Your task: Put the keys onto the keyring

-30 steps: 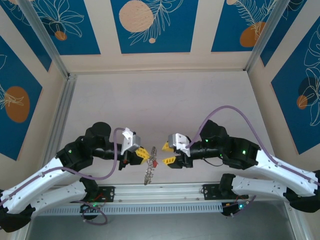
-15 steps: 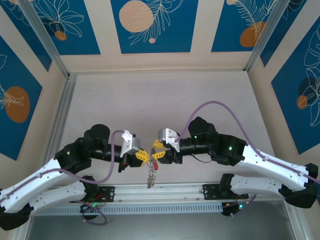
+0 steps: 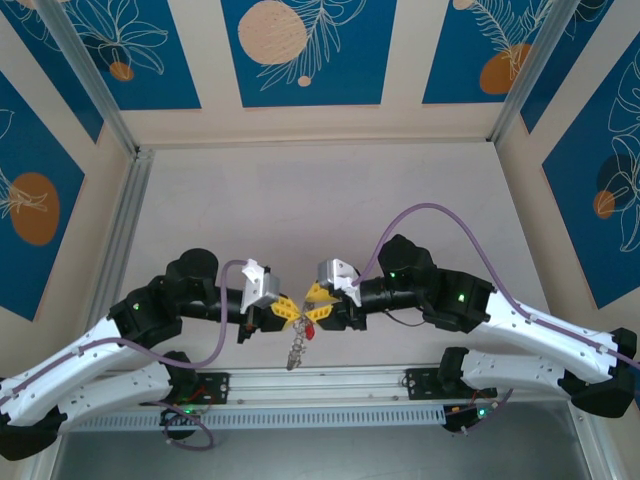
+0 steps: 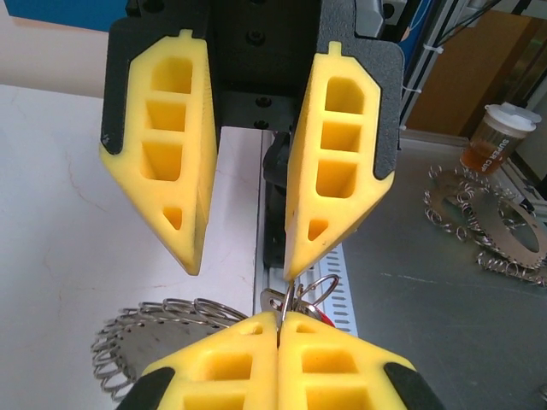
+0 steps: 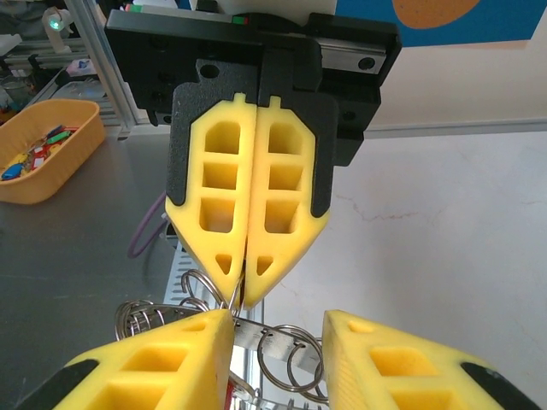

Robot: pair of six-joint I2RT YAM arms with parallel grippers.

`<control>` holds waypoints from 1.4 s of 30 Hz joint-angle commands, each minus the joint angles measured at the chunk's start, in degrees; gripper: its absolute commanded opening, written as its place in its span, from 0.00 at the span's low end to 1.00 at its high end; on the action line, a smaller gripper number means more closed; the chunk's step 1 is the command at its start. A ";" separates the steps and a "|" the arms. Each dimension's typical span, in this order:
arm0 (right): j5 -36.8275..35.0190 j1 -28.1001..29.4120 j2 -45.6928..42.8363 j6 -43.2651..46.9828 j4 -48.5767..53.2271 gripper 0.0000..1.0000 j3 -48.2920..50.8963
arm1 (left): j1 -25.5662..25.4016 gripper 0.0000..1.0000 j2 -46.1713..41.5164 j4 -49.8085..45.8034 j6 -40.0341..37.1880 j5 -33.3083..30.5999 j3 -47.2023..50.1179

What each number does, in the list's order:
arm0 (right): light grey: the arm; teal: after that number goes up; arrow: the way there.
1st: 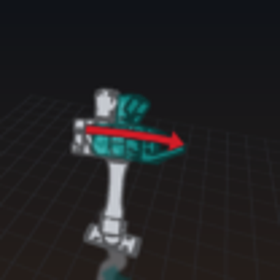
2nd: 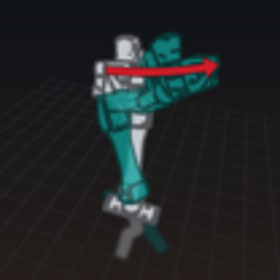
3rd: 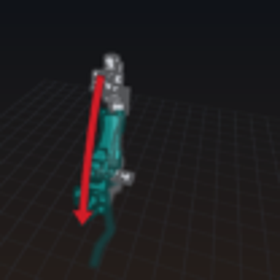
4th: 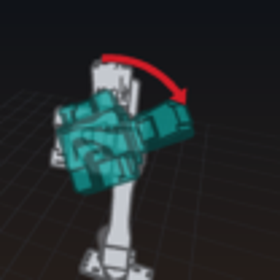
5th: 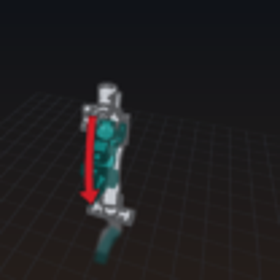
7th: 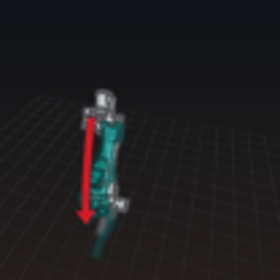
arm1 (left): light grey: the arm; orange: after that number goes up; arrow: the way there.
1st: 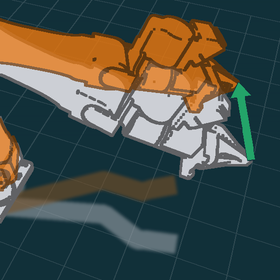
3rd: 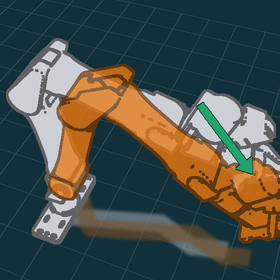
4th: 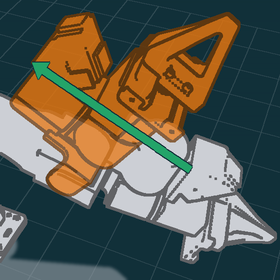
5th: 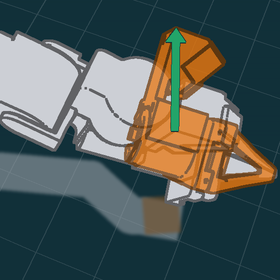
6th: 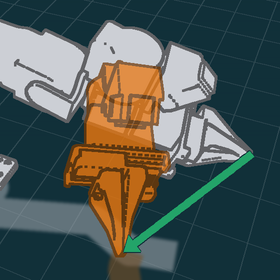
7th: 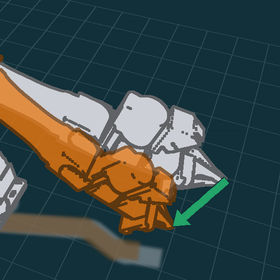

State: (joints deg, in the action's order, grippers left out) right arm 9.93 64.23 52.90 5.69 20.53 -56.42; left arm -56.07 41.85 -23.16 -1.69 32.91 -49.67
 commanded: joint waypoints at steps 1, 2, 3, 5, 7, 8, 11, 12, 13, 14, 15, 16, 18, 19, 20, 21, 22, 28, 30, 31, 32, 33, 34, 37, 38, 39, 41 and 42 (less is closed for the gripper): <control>3.14 -0.15 -0.58 -0.39 0.01 0.35 1.36 | -0.43 0.00 0.21 4.70 -0.73 -1.44 -1.31; 3.29 -0.16 -0.92 -0.46 -0.14 0.36 1.53 | -0.39 0.00 0.25 4.71 -0.68 -1.62 -1.28; 3.49 -0.32 -1.30 -0.55 -0.23 0.37 1.66 | -0.44 0.00 0.35 4.70 -0.77 -1.68 -1.26; 3.65 -0.50 -2.03 -0.85 -0.32 0.38 1.82 | -0.44 0.00 0.43 4.79 -0.78 -1.82 -1.24; 4.02 -0.60 -2.61 -1.20 -0.56 0.39 2.06 | -0.44 0.00 0.61 4.84 -0.85 -1.89 -1.33; 4.30 -0.75 -2.93 -1.42 -0.79 0.39 2.26 | -0.44 0.00 0.73 4.72 -0.94 -1.94 -1.31; 4.89 -0.97 -3.18 -1.91 -1.45 0.38 2.75 | -0.42 0.00 1.11 4.83 -1.09 -1.73 -1.48; 4.55 -0.96 -3.00 -1.92 -1.46 0.38 2.87 | -0.44 0.00 1.13 4.92 -1.08 -1.67 -1.48; 4.09 -1.16 -2.72 -2.03 -1.37 0.37 2.90 | -0.45 0.00 1.20 5.04 -0.96 -1.53 -1.48; 3.69 -1.31 -2.52 -1.98 -1.20 0.37 2.90 | -0.44 0.00 1.18 5.05 -0.95 -1.43 -1.54; 3.33 -1.43 -2.31 -2.07 -1.24 0.36 2.85 | -0.43 0.00 1.15 5.11 -0.95 -1.32 -1.48; 3.13 -1.63 -2.25 -2.19 -1.37 0.35 2.98 | -0.44 0.00 1.22 5.08 -0.94 -1.21 -1.48; 3.12 -2.07 -2.02 -2.44 -1.71 0.33 2.98 | -0.43 0.00 1.14 5.05 -0.94 -0.94 -1.45; 3.19 -2.22 -1.93 -2.55 -1.88 0.31 2.85 | -0.43 0.00 1.00 5.05 -0.94 -0.76 -1.39; 3.15 -2.44 -1.82 -2.50 -1.97 0.30 2.88 | -0.44 0.00 0.93 5.09 -0.99 -0.79 -1.39; 3.07 -2.59 -1.68 -2.53 -2.07 0.29 2.90 | -0.43 0.00 0.83 5.05 -0.99 -0.70 -1.39; 3.15 -2.75 -1.60 -2.53 -2.24 0.28 2.85 | -0.44 0.00 0.73 5.18 -1.03 -0.59 -1.44; 5.28 -3.60 0.04 -2.26 -2.26 0.26 2.07 | -0.44 0.00 1.16 5.60 -1.06 0.23 -1.66; 6.12 -3.62 0.60 -2.09 -1.86 0.25 1.81 | -0.44 0.00 1.21 5.84 -0.95 0.24 -1.58; 6.31 -3.58 0.79 -1.94 -1.72 0.25 1.84 | -0.44 0.00 1.14 6.14 -0.81 0.18 -1.50; 6.11 -3.58 0.93 -1.95 -1.64 0.25 1.84 | -0.44 0.00 0.89 6.57 -0.64 0.26 -1.40; 6.06 -3.58 0.89 -1.92 -1.56 0.25 1.84 | -0.43 0.00 0.74 7.18 -0.28 0.38 -1.20; 5.97 -3.72 0.92 -1.83 -1.46 0.25 1.93 | -0.42 0.00 0.38 8.18 0.33 0.59 -0.76; 5.97 -3.75 0.71 -1.78 -1.76 0.20 2.02 | -0.44 0.00 -0.42 12.69 2.87 1.70 1.23; 5.81 -3.76 0.55 -1.83 -1.89 0.17 2.02 | -0.42 0.00 -0.65 14.39 3.89 2.06 1.99; 5.56 -3.83 0.46 -1.83 -2.10 0.15 2.10 | -0.44 0.00 -0.79 16.05 4.83 2.38 2.68; 4.82 -3.84 -0.19 -1.79 -2.54 0.09 2.29 | -0.44 0.00 -1.04 19.90 6.89 2.91 4.64; 4.40 -3.86 -0.38 -1.73 -2.53 0.06 2.38 | -0.44 0.00 -1.05 21.86 7.98 3.16 5.61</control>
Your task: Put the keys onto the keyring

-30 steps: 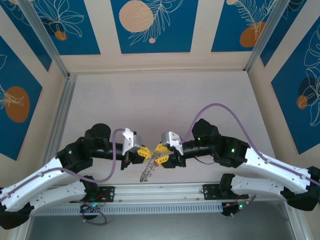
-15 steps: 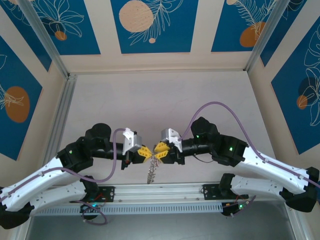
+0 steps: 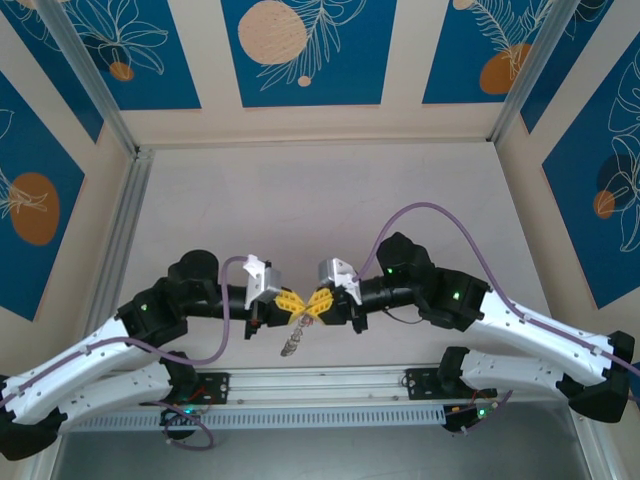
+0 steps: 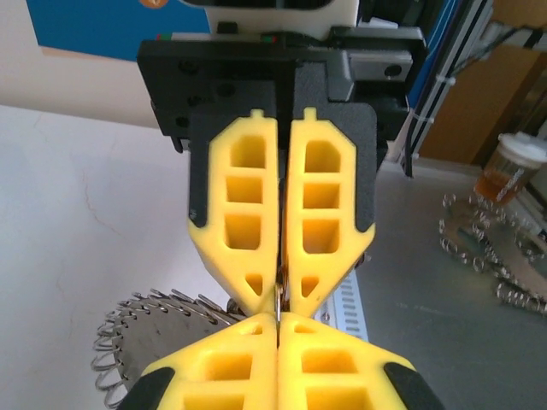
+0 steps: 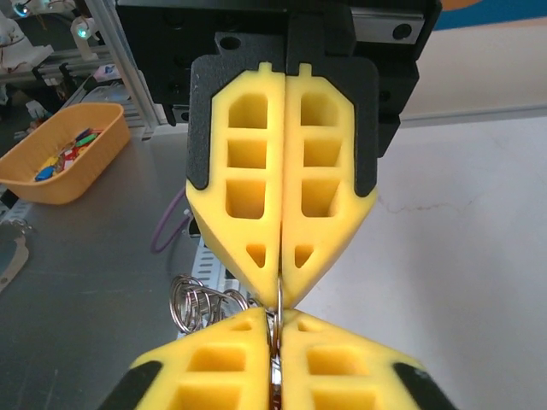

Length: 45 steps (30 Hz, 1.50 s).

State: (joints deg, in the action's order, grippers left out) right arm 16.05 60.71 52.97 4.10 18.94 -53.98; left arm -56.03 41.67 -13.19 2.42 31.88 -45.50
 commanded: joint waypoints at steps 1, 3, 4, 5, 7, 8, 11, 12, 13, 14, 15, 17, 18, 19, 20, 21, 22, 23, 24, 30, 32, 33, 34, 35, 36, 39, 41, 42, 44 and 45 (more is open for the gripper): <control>-2.54 -0.34 -0.90 0.07 -0.95 0.04 0.00 | -0.48 0.00 -0.79 14.30 5.22 4.53 2.46; -3.71 -0.45 -1.68 0.45 -0.57 0.01 -0.01 | -0.48 0.00 -0.63 17.52 7.01 4.56 3.99; -4.44 -0.54 -2.15 0.75 -0.04 0.00 -0.21 | -0.48 0.00 -0.54 18.26 7.53 4.33 4.54; -5.12 -0.57 -2.59 0.82 0.47 0.00 -0.55 | -0.48 0.00 -0.49 18.34 7.61 4.01 4.84; -6.12 -0.99 -3.26 1.58 2.07 0.00 -1.62 | -0.48 0.00 -0.44 16.22 6.79 2.76 4.51; -6.74 -1.19 -3.32 2.16 3.35 0.00 -2.64 | -0.48 0.00 -0.41 13.72 5.84 2.05 3.77; -9.20 -1.82 -2.56 4.79 9.60 0.00 -6.93 | -0.48 0.08 -0.58 2.73 1.18 -2.30 -0.10; -10.00 -1.91 -1.98 5.83 11.86 0.00 -8.36 | -0.48 0.19 -0.71 -0.70 -0.29 -4.15 -1.48; -11.04 -1.91 -1.33 6.85 14.25 0.00 -10.19 | -0.48 0.33 -0.80 -4.16 -1.95 -6.45 -2.95; -12.12 -1.92 -0.39 7.74 16.73 0.00 -12.03 | -0.49 0.41 -0.67 -7.37 -3.36 -8.87 -4.33; -12.82 -1.93 0.43 8.41 18.76 0.00 -13.56 | -0.53 0.46 -0.46 -9.70 -4.44 -10.59 -5.40; -14.22 -1.91 2.30 9.90 22.92 0.00 -16.83 | -0.48 0.50 0.16 -12.67 -6.19 -12.88 -6.98; -14.55 -1.84 2.80 10.38 24.60 0.00 -17.92 | -0.48 0.50 0.26 -12.82 -6.48 -13.28 -7.23; -14.67 -1.84 3.57 10.94 25.96 0.00 -18.90 | -0.48 0.51 0.26 -12.57 -6.70 -13.58 -7.24; -14.57 -1.67 3.95 11.55 27.12 0.00 -19.82 | -0.47 0.51 0.26 -11.87 -6.80 -13.81 -7.24; -14.49 -1.57 4.32 11.94 28.21 0.00 -20.48 | -0.48 0.51 0.34 -11.23 -6.89 -13.86 -7.16; -14.39 -1.41 4.84 12.38 29.39 0.00 -21.29 | -0.48 0.51 0.41 -10.39 -6.98 -14.02 -7.15; -14.00 -1.28 5.33 12.90 30.66 0.00 -22.21 | -0.48 0.51 0.43 -9.60 -7.14 -14.20 -7.20; -13.65 -1.07 5.75 13.12 31.56 0.00 -22.91 | -0.48 0.50 0.51 -8.90 -7.19 -14.21 -7.15; -13.55 0.54 8.50 14.09 34.73 0.00 -25.92 | -0.48 0.46 2.80 -5.37 -7.51 -11.97 -8.02; -13.52 0.97 8.85 14.04 34.08 0.00 -25.92 | -0.48 0.44 3.76 -3.77 -7.13 -10.48 -7.79; -13.42 1.01 8.99 13.93 33.75 0.00 -25.93 | -0.46 0.43 4.01 -2.92 -6.87 -9.83 -7.62; -13.25 1.08 9.08 13.83 33.33 0.00 -25.76 | -0.53 0.43 4.12 -1.91 -6.58 -9.28 -7.31; -13.05 1.15 9.23 13.74 32.85 0.00 -25.66 | -0.47 0.42 4.19 -0.97 -6.23 -8.82 -7.09; -12.90 1.16 9.32 13.75 32.46 0.00 -25.46 | -0.48 0.42 4.15 -0.17 -5.98 -8.45 -6.85; -12.50 1.16 9.86 13.57 31.70 0.00 -25.39 | -0.48 0.39 4.28 1.63 -5.20 -7.37 -6.54; -12.30 1.17 10.13 13.66 31.36 0.00 -25.60 | -0.49 0.38 4.88 1.68 -5.01 -7.14 -6.70; -12.16 1.14 10.22 13.70 31.25 0.00 -25.74 | -0.49 0.38 5.10 1.64 -4.92 -7.02 -6.71; -11.93 1.16 10.43 13.63 31.20 0.00 -26.17 | -0.55 0.38 5.35 2.15 -4.58 -6.46 -6.33; -12.00 1.16 10.55 13.56 31.21 0.00 -26.55 | -0.49 0.37 5.49 2.43 -4.36 -6.12 -6.11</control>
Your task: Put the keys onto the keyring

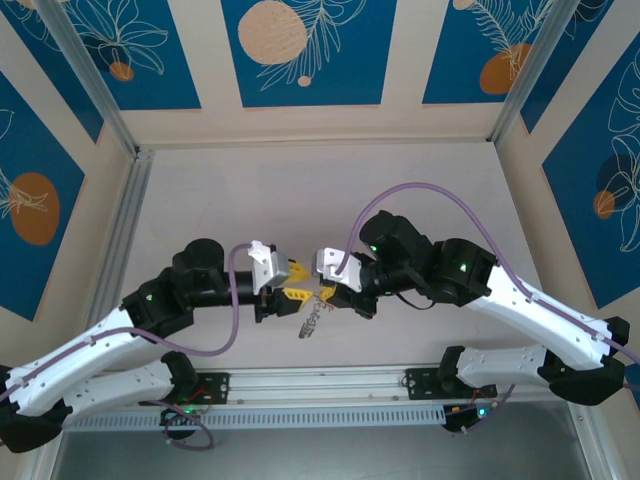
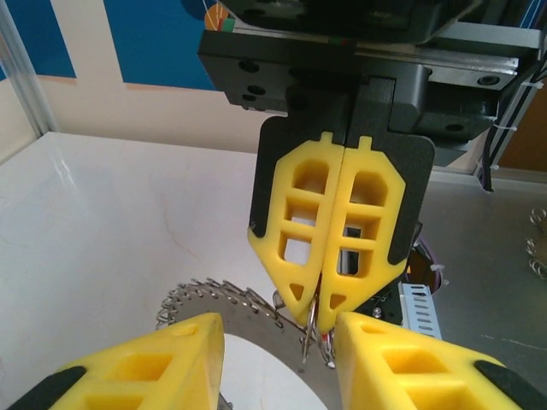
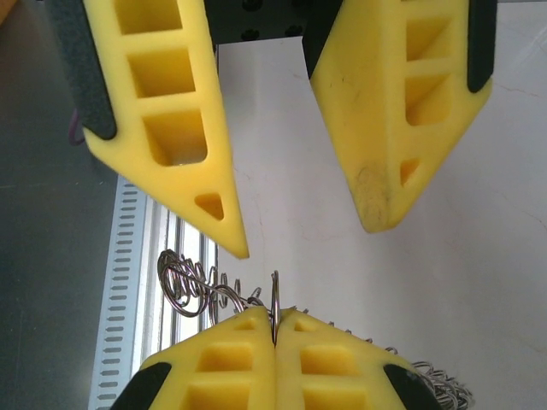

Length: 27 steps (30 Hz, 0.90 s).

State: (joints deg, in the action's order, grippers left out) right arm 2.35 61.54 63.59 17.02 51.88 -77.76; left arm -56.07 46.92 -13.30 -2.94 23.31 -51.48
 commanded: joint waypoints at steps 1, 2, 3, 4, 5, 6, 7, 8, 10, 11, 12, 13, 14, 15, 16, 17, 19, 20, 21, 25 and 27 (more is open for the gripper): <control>1.74 0.30 -0.05 0.68 -1.86 0.00 -2.83 | -0.45 0.37 0.28 2.83 1.17 2.76 0.04; 1.83 0.34 -0.03 0.73 -1.86 0.00 -3.01 | -0.47 0.36 0.31 2.95 1.33 2.95 0.23; 2.19 0.34 -0.03 0.74 -1.91 0.00 -3.13 | -0.47 0.35 0.30 3.02 1.44 2.88 0.39; 2.46 0.29 -0.05 0.66 -1.99 0.00 -3.11 | -0.52 0.33 0.37 3.11 1.45 2.83 0.41; 2.68 0.29 0.02 0.65 -2.05 0.00 -3.11 | -0.49 0.32 0.37 3.19 1.45 2.94 0.51; 2.69 0.37 -0.05 0.66 -2.28 0.00 -3.19 | -0.50 0.30 0.45 3.26 1.49 3.04 0.51; 2.64 0.42 0.03 0.61 -2.35 0.00 -3.19 | -0.47 0.28 0.55 3.24 1.47 3.18 0.49; 2.37 0.42 0.04 0.61 -2.40 0.00 -3.19 | -0.46 0.27 0.70 3.16 1.51 3.23 0.42; 1.84 0.42 0.04 0.65 -2.48 0.00 -3.30 | -0.47 0.27 0.90 2.90 1.45 3.08 0.42; 1.64 0.36 0.13 0.65 -2.47 0.00 -3.39 | -0.53 0.27 0.93 2.83 1.52 3.14 0.53; 1.52 0.42 0.13 0.70 -2.39 0.00 -3.50 | -0.50 0.27 0.94 2.86 1.58 3.19 0.67; 1.56 0.36 0.21 0.81 -2.39 0.00 -3.61 | -0.54 0.27 1.00 2.88 1.60 3.23 0.76; 1.54 0.40 0.22 0.83 -2.35 0.00 -3.63 | -0.50 0.27 1.03 2.89 1.62 3.23 0.77; 1.60 0.36 0.37 0.89 -2.39 0.00 -3.72 | -0.45 0.27 1.15 2.84 1.60 3.19 0.77; 1.61 0.42 0.47 0.90 -2.46 0.00 -3.79 | -0.48 0.27 1.29 2.89 1.62 3.14 0.66; 1.61 0.38 0.55 0.98 -2.42 0.00 -3.84 | -0.58 0.27 1.41 2.77 1.57 3.06 0.68; 1.69 0.40 0.53 1.00 -2.55 0.00 -3.90 | -0.53 0.26 1.68 2.37 1.29 2.79 0.46; 1.69 0.41 0.48 1.05 -2.57 0.00 -3.99 | -0.53 0.24 1.76 2.21 1.14 2.39 0.51; 1.69 0.36 0.43 1.02 -2.61 0.00 -4.04 | -0.53 0.22 1.76 1.94 1.03 1.90 0.51; 1.87 0.37 0.17 0.83 -3.09 0.00 -3.61 | -0.48 0.15 1.85 1.47 0.47 1.63 0.25; 1.79 0.34 -0.04 0.74 -3.51 0.00 -3.30 | -0.51 0.07 2.12 1.33 0.31 2.20 0.03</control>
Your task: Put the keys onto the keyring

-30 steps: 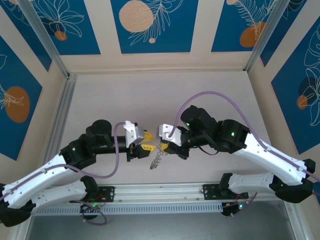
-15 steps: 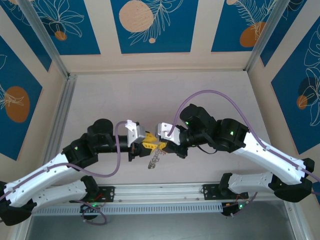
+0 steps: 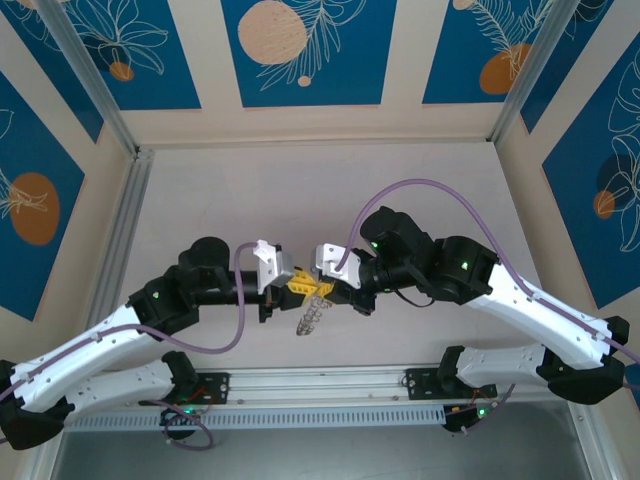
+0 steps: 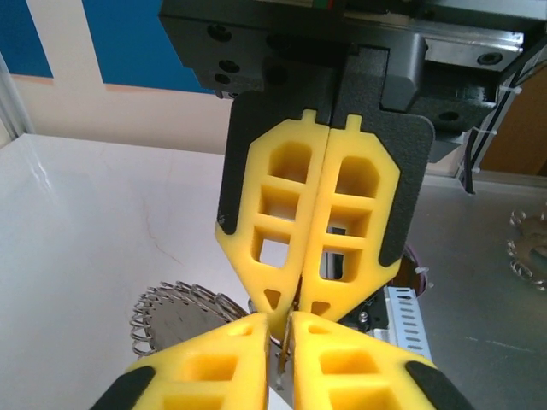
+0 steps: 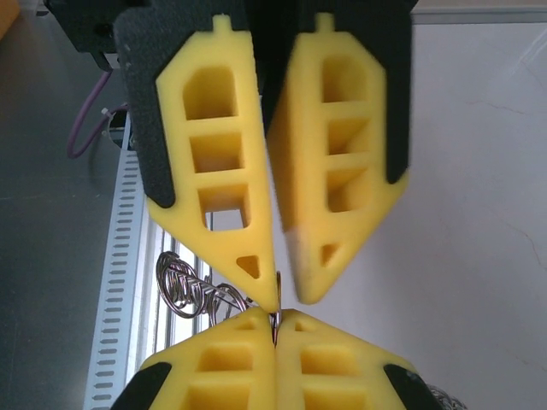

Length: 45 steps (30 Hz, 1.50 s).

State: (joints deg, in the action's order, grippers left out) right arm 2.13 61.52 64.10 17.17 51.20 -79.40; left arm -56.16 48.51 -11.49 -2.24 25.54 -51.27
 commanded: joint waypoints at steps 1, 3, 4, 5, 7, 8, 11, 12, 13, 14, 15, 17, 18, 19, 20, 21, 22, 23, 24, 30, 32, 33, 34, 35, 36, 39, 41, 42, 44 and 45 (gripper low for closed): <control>1.83 0.36 -0.70 0.50 -3.09 0.00 -1.54 | -0.37 0.01 0.77 -0.68 -0.48 0.50 -0.31; 1.83 0.27 -1.07 0.41 -3.61 0.00 -1.25 | -0.44 0.00 0.80 -0.35 -0.50 1.83 -0.12; 1.79 0.18 -1.24 0.32 -3.78 0.00 -1.06 | -0.48 0.00 0.56 0.34 -0.32 2.64 0.15; 1.74 0.10 -1.50 0.28 -4.03 0.00 -0.79 | -0.42 0.00 0.32 0.74 -0.18 3.20 0.36; 1.81 -0.11 -1.94 -0.02 -4.45 0.00 -0.11 | -0.48 0.00 -0.12 1.40 0.26 4.04 0.54; 1.84 -0.11 -2.24 -0.15 -4.64 0.00 0.22 | -0.41 0.00 -0.36 1.75 0.44 4.15 0.70; 2.04 -0.37 -3.21 -0.95 -5.45 0.08 1.63 | -0.35 0.00 -1.30 3.58 1.25 4.57 1.50; 2.20 -0.43 -3.68 -1.31 -5.89 0.12 2.30 | -0.35 0.00 -1.78 4.03 1.38 4.70 1.82; 2.31 -0.48 -4.23 -1.62 -6.29 0.16 3.03 | -0.34 0.00 -2.28 4.58 1.54 4.80 2.08; 2.50 -0.52 -4.71 -1.98 -6.69 0.19 3.66 | -0.35 0.00 -2.61 4.95 1.67 4.99 2.26; 2.76 -0.58 -5.26 -2.41 -7.16 0.23 4.36 | -0.22 0.00 -3.01 5.20 1.71 5.16 2.31; 3.30 -0.69 -6.43 -3.26 -7.77 0.30 5.65 | -0.26 0.00 -3.47 5.28 1.71 5.22 2.17; 3.61 -0.86 -7.00 -3.66 -8.21 0.32 6.35 | -0.26 0.00 -3.66 5.38 1.64 5.46 2.13; 3.63 -1.08 -7.52 -4.18 -8.53 0.33 7.03 | -0.26 0.00 -3.69 5.43 1.66 5.66 2.05; 3.67 -1.20 -8.05 -4.53 -8.80 0.32 7.60 | -0.26 0.00 -3.79 5.59 1.71 5.89 2.08; 3.80 -1.42 -8.52 -4.97 -9.22 0.29 8.14 | -0.24 0.00 -3.80 5.80 1.79 6.40 2.20; 4.28 -1.58 -8.89 -5.29 -9.57 0.26 8.64 | -0.20 0.00 -3.79 6.19 2.00 6.70 2.43; 4.68 -1.73 -9.22 -5.68 -9.87 0.25 8.94 | -0.21 0.00 -3.94 6.74 2.19 6.92 2.63; 4.97 -1.80 -9.27 -5.96 -10.14 0.24 9.34 | -0.22 0.00 -3.96 7.43 2.47 7.21 2.90; 6.39 -2.45 -8.31 -6.60 -12.05 0.19 10.83 | -0.23 0.00 -4.38 9.89 3.47 8.52 3.70; 6.71 -2.60 -7.81 -6.55 -12.34 0.18 11.10 | -0.18 0.00 -4.63 10.00 3.50 8.48 3.73; 6.75 -2.63 -7.57 -6.53 -12.44 0.17 11.12 | -0.18 0.00 -4.74 10.09 3.54 8.55 3.80; 6.76 -2.79 -7.44 -6.45 -12.44 0.16 11.19 | -0.18 0.00 -4.93 10.24 3.65 8.43 3.96; 6.78 -2.81 -7.48 -6.44 -12.46 0.16 11.39 | -0.18 0.00 -5.04 10.26 3.68 8.32 4.06; 6.77 -2.88 -7.49 -6.38 -12.52 0.15 11.58 | -0.20 0.00 -5.08 10.26 3.73 8.25 4.15; 6.75 -2.93 -7.89 -6.53 -12.81 0.13 12.48 | -0.11 0.00 -5.24 10.43 3.79 8.03 4.31; 6.67 -2.96 -8.37 -6.70 -12.88 0.12 13.19 | -0.09 0.00 -5.20 10.75 3.85 7.97 4.33; 6.66 -3.00 -8.67 -6.75 -12.96 0.12 13.58 | -0.09 0.00 -5.33 11.07 3.99 7.66 4.41; 6.76 -3.00 -9.40 -7.03 -13.29 0.12 14.46 | -0.01 0.00 -5.52 11.94 4.33 7.14 4.64; 6.78 -3.03 -9.75 -7.10 -13.61 0.12 14.90 | 0.02 0.00 -5.50 12.43 4.48 6.99 4.77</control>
State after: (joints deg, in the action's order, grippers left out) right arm 9.39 59.00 55.37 10.87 37.50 -66.02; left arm -56.12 44.66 -5.17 1.41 31.05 -46.39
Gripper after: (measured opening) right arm 0.121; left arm 0.041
